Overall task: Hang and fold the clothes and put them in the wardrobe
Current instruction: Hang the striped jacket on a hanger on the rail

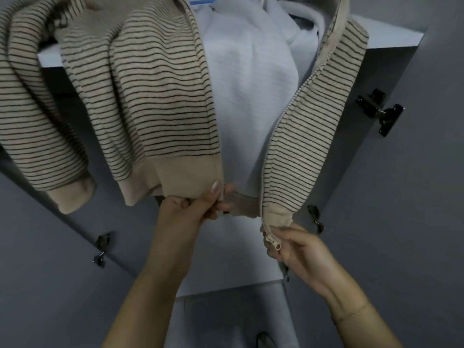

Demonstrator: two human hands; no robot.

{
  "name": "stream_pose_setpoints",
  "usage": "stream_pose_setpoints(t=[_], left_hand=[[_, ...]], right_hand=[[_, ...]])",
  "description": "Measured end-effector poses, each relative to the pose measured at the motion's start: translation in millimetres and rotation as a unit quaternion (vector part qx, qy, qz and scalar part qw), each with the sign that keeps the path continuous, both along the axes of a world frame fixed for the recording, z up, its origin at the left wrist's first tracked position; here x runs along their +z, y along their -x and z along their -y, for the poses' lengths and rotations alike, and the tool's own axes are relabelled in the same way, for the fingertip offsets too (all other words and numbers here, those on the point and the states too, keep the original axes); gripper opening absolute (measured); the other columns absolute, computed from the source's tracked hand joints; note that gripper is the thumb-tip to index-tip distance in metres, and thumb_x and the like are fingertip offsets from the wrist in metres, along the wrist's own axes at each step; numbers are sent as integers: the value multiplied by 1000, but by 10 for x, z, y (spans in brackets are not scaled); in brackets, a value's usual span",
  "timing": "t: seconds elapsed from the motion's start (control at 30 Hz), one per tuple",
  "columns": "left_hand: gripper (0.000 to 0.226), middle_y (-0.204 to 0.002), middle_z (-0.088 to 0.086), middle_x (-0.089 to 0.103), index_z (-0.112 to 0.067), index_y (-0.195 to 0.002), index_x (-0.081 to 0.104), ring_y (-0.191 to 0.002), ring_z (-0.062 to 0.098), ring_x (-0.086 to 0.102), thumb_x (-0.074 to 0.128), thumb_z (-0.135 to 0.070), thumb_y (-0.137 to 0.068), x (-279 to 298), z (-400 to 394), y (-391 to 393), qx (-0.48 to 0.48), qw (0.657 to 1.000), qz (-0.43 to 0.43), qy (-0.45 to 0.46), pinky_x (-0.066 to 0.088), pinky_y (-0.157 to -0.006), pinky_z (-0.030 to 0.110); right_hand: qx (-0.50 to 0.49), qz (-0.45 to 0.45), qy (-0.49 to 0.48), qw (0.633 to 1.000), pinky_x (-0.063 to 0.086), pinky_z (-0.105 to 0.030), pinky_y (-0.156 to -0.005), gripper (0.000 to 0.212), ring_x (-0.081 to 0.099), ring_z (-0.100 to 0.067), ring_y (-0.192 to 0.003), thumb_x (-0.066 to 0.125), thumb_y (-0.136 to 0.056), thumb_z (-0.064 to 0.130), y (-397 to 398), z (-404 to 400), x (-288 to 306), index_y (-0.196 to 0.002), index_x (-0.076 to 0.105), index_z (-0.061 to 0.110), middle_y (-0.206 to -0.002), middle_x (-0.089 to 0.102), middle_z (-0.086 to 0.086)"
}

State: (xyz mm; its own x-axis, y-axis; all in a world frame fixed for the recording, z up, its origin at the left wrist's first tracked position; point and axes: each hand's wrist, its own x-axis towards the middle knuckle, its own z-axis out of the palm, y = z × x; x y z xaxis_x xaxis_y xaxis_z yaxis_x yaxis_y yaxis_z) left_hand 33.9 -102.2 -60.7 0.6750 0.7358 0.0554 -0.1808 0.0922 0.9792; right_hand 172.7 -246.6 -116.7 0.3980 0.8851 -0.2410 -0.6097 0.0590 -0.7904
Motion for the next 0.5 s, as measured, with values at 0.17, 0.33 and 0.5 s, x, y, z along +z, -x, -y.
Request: stream_pose_setpoints(t=[0.17, 0.33, 0.5], left_hand=[[18, -97, 7, 75, -16, -92, 77, -82, 10, 70, 68, -27, -80, 64, 96, 53, -8, 999, 24, 22, 54, -77, 23], [37, -107, 10, 73, -11, -111, 70, -105, 25, 67, 72, -30, -79, 136, 180, 97, -7, 998, 53, 40, 53, -92, 38], [52, -108, 34, 61, 3, -107, 67, -111, 49, 55, 76, -35, -73, 136, 231, 121, 27, 996, 43, 70, 42, -102, 61]], right_hand=[[-14, 73, -84, 994, 47, -19, -57, 29, 57, -11, -70, 71, -80, 11, 185, -173, 321, -108, 68, 1, -88, 66, -9], [-78, 116, -114, 984, 53, -23, -65, 11, 65, -14, -69, 72, -72, 16, 460, -276, 414, -81, 77, 12, -77, 70, -9], [-145, 114, -135, 974, 58, -38, -82, 35, 65, -28, -85, 74, -72, 20, 579, -288, 457, -100, 71, -1, -93, 69, -23]])
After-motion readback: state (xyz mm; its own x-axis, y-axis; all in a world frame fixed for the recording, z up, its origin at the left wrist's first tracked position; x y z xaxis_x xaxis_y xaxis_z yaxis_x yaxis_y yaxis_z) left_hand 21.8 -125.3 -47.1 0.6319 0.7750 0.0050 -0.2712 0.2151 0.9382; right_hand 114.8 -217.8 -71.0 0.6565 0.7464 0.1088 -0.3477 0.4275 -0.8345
